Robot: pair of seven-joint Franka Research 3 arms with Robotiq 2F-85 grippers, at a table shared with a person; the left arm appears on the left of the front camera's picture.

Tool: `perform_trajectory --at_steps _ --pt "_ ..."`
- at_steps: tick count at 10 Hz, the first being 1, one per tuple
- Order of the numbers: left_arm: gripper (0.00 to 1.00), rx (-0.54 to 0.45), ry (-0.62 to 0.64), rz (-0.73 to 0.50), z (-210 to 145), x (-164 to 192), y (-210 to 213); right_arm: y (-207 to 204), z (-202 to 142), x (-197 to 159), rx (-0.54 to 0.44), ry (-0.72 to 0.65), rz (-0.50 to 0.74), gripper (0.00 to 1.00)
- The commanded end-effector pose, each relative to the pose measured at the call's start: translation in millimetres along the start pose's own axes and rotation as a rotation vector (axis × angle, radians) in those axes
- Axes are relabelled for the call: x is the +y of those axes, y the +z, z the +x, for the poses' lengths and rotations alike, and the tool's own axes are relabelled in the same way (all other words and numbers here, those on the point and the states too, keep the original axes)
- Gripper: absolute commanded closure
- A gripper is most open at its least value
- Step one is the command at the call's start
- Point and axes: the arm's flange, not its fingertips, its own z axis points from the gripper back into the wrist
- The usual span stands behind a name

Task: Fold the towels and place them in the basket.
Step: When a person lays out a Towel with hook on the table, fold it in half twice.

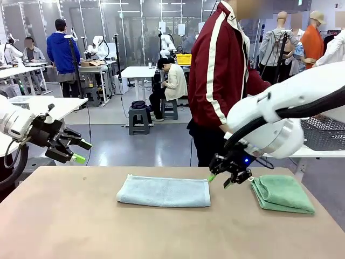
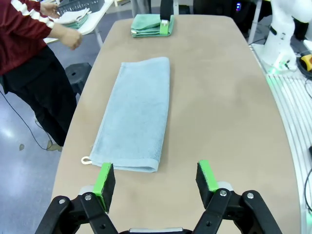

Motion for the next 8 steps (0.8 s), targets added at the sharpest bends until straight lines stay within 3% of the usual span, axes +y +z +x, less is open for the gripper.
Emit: perform_trajectory --at_steps 1,4,8 --pt "0.15 -0.004 0.002 0.006 0 0 0 -12 10 16 0.045 -0.052 -0.075 0.37" --pt "0.15 -0.004 0.002 0.006 0 0 0 -41 14 25 -0.01 -0.06 -0.183 0.37" --pt "0.15 -0.004 0.002 0.006 0 0 0 -74 31 34 -0.006 -0.085 -0.268 0.37"
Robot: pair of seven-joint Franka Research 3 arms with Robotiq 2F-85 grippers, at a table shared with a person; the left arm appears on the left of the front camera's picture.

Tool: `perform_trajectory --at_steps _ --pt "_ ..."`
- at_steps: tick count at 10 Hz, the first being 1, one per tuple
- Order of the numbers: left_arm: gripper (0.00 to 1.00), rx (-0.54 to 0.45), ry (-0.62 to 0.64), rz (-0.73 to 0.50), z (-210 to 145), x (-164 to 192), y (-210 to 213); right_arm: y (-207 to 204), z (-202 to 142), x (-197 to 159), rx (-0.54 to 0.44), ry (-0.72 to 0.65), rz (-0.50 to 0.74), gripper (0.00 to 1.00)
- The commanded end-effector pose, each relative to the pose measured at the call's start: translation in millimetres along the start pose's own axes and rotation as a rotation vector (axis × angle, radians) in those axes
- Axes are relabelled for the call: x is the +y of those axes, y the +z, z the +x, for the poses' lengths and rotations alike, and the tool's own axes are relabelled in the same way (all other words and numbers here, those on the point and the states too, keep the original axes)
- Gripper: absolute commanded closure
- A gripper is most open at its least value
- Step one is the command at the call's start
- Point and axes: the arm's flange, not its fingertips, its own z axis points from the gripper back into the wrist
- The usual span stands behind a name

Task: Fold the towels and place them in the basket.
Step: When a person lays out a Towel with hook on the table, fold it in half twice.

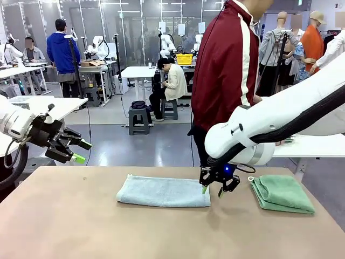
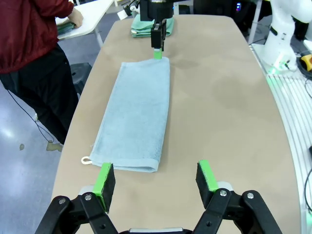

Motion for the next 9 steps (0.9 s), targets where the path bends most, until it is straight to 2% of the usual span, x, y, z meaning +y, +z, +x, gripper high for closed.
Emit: perform_trajectory --at_steps 1,6,9 --pt "0.15 -0.004 0.002 0.005 0 0 0 -12 14 18 -0.043 -0.025 -0.054 0.37" --pt "0.15 -0.004 0.002 0.005 0 0 0 -29 21 25 -0.11 -0.011 -0.093 0.37" --pt "0.15 -0.004 0.002 0.005 0 0 0 -36 23 30 -0.11 0.002 -0.114 0.37"
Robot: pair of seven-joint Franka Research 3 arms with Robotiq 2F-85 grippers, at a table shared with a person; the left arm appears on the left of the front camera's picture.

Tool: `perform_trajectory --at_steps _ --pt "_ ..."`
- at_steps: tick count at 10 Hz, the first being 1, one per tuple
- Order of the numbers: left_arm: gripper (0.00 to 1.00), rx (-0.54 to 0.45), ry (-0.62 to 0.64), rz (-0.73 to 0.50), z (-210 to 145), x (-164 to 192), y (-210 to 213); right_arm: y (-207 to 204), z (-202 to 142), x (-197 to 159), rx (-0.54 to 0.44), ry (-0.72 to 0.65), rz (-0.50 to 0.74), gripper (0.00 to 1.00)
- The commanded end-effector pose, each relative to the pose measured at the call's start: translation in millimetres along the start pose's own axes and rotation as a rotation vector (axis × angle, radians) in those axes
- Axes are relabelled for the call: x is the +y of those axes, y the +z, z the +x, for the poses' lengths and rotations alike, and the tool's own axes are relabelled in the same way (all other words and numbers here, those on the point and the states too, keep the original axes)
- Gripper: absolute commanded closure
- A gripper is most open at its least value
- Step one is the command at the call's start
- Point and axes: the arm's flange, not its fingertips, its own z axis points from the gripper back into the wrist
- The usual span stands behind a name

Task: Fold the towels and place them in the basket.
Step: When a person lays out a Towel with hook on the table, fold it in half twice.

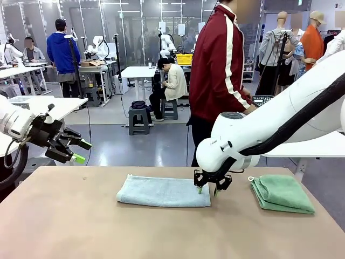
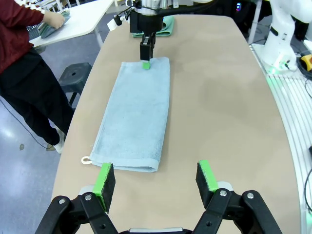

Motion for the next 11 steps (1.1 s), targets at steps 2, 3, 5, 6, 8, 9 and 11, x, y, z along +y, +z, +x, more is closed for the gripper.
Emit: perform_trajectory --at_steps 2,3,5,6,8,9,11 --pt "0.15 -0.004 0.002 0.005 0.0 0.2 0.1 -8.9 4.1 13.1 -0.036 -0.024 -0.028 0.37" --pt "0.15 -0.004 0.002 0.005 0.0 0.2 0.1 -9.7 4.6 14.7 -0.036 -0.017 -0.033 0.53" --pt "0.15 -0.004 0.002 0.005 0.0 0.2 0.1 -10.2 5.3 15.3 -0.034 -0.016 -0.032 0.73" --pt "0.15 -0.004 0.002 0.005 0.0 0.2 0.1 -10.3 5.4 14.1 -0.029 -0.02 -0.033 0.76" --pt "0.15 -0.004 0.002 0.005 0.0 0.2 0.1 -10.7 5.5 11.2 -0.023 -0.026 -0.028 0.96" --pt "0.15 -0.004 0.002 0.005 0.0 0.2 0.1 -11.6 5.8 10.8 -0.019 -0.026 -0.029 1.0" --pt "0.15 -0.004 0.002 0.005 0.0 0.2 0.1 -12.3 5.7 10.1 -0.014 -0.024 -0.032 1.0"
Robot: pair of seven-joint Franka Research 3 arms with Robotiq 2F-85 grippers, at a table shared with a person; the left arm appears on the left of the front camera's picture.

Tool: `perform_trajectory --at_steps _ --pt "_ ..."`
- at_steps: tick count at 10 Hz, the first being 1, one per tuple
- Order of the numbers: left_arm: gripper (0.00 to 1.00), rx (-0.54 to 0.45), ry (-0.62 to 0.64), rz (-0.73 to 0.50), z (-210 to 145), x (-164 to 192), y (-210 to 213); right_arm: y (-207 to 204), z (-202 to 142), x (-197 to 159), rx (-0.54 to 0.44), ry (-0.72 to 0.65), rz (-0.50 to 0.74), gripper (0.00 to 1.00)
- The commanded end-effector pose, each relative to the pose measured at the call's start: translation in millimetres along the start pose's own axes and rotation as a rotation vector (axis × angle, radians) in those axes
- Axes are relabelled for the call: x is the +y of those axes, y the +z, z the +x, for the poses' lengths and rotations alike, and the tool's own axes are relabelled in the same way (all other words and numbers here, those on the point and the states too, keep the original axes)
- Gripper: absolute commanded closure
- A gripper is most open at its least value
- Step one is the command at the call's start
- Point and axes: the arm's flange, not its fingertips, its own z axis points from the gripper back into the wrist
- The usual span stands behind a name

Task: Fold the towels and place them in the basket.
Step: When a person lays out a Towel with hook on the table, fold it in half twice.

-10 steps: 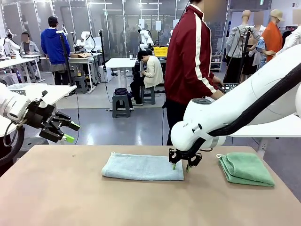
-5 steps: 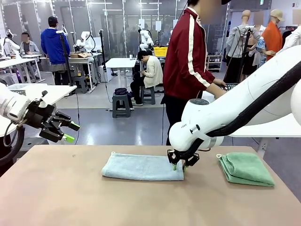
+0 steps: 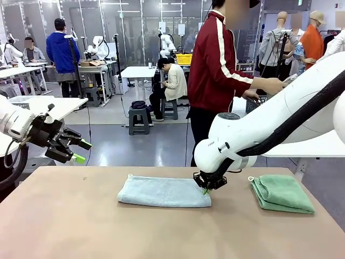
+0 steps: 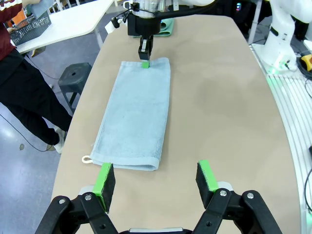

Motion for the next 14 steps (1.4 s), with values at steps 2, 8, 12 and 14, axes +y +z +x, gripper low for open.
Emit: perform_trajectory --at_steps 2,8,12,14 --pt "0.15 -0.004 0.002 0.005 0 0 0 -9 0 2 -0.001 -0.033 -0.027 1.0" --pt "0.15 -0.004 0.002 0.005 0 0 0 49 -8 -54 0.049 0.157 0.054 1.0" --pt "0.15 -0.004 0.002 0.005 0 0 0 77 23 -13 0.058 0.278 -0.006 1.0" --pt "0.15 -0.004 0.002 0.005 0 0 0 84 46 31 0.069 0.325 -0.029 1.0"
